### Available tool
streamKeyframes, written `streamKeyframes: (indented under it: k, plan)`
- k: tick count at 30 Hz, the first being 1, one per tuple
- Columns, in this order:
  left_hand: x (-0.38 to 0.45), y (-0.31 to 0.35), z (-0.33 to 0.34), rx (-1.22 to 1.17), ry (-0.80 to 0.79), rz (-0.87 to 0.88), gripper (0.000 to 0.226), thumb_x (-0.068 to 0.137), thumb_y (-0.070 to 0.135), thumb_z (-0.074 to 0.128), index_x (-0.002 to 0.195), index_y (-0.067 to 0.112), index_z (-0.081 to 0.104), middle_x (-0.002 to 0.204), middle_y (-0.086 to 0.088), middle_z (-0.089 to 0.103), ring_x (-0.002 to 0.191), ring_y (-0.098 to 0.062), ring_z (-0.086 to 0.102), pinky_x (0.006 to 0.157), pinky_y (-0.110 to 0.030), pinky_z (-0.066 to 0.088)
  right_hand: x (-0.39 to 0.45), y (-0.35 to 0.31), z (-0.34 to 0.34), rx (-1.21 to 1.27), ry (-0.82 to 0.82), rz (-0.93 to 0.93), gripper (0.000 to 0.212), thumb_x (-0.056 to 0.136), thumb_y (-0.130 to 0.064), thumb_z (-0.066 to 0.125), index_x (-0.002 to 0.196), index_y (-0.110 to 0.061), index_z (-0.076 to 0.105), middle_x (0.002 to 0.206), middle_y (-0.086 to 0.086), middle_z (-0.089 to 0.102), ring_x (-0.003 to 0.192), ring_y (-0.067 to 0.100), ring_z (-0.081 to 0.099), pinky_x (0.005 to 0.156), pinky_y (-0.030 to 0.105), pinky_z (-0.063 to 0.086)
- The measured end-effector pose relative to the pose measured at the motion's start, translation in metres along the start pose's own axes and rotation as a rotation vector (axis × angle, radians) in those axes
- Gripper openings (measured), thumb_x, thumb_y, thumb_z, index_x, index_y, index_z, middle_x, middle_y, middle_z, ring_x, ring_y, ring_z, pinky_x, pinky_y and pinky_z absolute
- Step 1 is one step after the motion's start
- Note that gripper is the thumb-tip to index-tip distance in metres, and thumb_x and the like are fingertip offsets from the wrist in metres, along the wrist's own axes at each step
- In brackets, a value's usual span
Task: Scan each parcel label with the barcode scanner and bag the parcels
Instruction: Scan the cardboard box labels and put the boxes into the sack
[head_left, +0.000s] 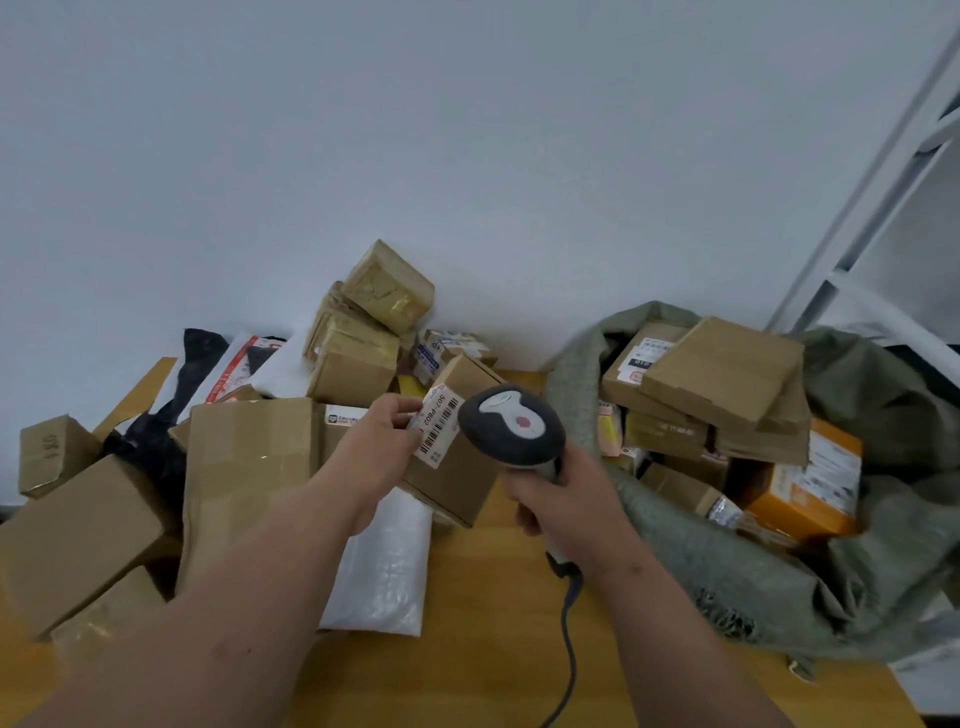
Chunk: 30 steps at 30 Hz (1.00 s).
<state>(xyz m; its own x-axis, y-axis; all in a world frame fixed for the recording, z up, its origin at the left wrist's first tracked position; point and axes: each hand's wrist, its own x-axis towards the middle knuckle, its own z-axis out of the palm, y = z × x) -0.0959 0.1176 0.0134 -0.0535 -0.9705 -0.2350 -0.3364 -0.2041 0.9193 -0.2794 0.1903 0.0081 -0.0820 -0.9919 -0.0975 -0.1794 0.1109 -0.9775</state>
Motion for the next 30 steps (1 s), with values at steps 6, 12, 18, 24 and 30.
streamKeyframes:
  k: [6,12,18,24,30]
  plan:
    - [0.01,0.017,0.028,-0.215,-0.008,-0.016,0.028,0.099,0.009,0.052,0.125,0.02,0.05,0.119,-0.008,0.062,0.106,-0.024,0.063,0.097,-0.047,0.051,0.004,0.012,-0.02,0.191,0.273,0.067,0.044,0.093,-0.028,0.069,0.132,-0.033,0.05,0.104,-0.005,0.069,0.08,0.006,0.071,0.068,0.026,0.061]
    - [0.021,0.042,0.059,-0.218,-0.143,0.05,0.024,0.097,0.018,0.057,0.119,0.022,0.049,0.114,-0.004,0.062,0.105,-0.024,0.063,0.093,-0.048,0.054,-0.003,0.02,-0.031,0.344,0.432,0.122,0.054,0.092,-0.03,0.07,0.139,-0.036,0.044,0.116,-0.003,0.066,0.096,0.018,0.071,0.081,0.038,0.061]
    - [0.019,0.058,0.096,-0.092,-0.277,0.142,0.014,0.098,0.025,0.056,0.109,0.021,0.05,0.108,-0.003,0.061,0.098,-0.018,0.062,0.082,-0.038,0.057,-0.013,0.037,-0.047,0.356,0.604,0.1,0.059,0.085,-0.023,0.077,0.134,-0.03,0.045,0.111,0.009,0.071,0.1,0.032,0.07,0.07,0.036,0.059]
    - [0.008,0.069,0.128,0.008,-0.452,0.257,0.016,0.099,0.023,0.054,0.114,0.025,0.05,0.113,0.004,0.063,0.1,-0.01,0.062,0.083,-0.028,0.055,-0.028,0.049,-0.069,0.421,0.878,0.031,0.056,0.088,-0.009,0.072,0.136,-0.023,0.046,0.106,0.008,0.071,0.089,0.023,0.073,0.072,0.036,0.057]
    - [0.004,0.087,0.16,0.139,-0.534,0.363,0.027,0.099,0.025,0.055,0.125,0.031,0.052,0.108,0.02,0.055,0.103,-0.005,0.058,0.091,-0.026,0.049,-0.024,0.055,-0.13,0.425,1.126,0.011,0.064,0.079,-0.024,0.077,0.136,-0.02,0.049,0.118,0.012,0.067,0.1,0.03,0.069,0.071,0.039,0.059]
